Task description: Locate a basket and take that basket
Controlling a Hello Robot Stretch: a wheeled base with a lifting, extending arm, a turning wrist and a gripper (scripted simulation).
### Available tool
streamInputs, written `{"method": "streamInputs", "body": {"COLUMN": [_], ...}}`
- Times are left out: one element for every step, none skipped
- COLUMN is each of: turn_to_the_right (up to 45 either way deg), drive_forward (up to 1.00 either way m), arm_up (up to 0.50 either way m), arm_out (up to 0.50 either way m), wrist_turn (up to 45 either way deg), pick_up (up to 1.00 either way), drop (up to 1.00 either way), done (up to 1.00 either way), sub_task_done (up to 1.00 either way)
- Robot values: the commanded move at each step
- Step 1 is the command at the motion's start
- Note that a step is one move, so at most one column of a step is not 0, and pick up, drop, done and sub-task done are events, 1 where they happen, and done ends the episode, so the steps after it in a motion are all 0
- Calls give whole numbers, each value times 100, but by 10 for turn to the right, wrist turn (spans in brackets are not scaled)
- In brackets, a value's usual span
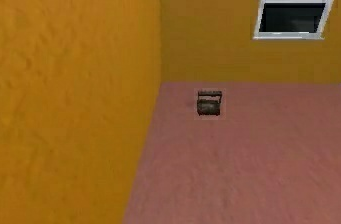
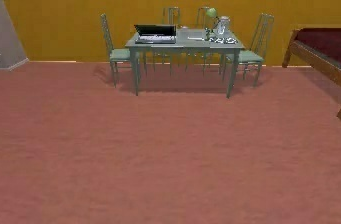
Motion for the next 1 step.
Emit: {"method": "streamInputs", "body": {"turn_to_the_right": [0], "drive_forward": [100], "arm_up": [0], "arm_out": [0], "wrist_turn": [0], "pick_up": [0], "drop": [0], "done": [0], "sub_task_done": [0]}}
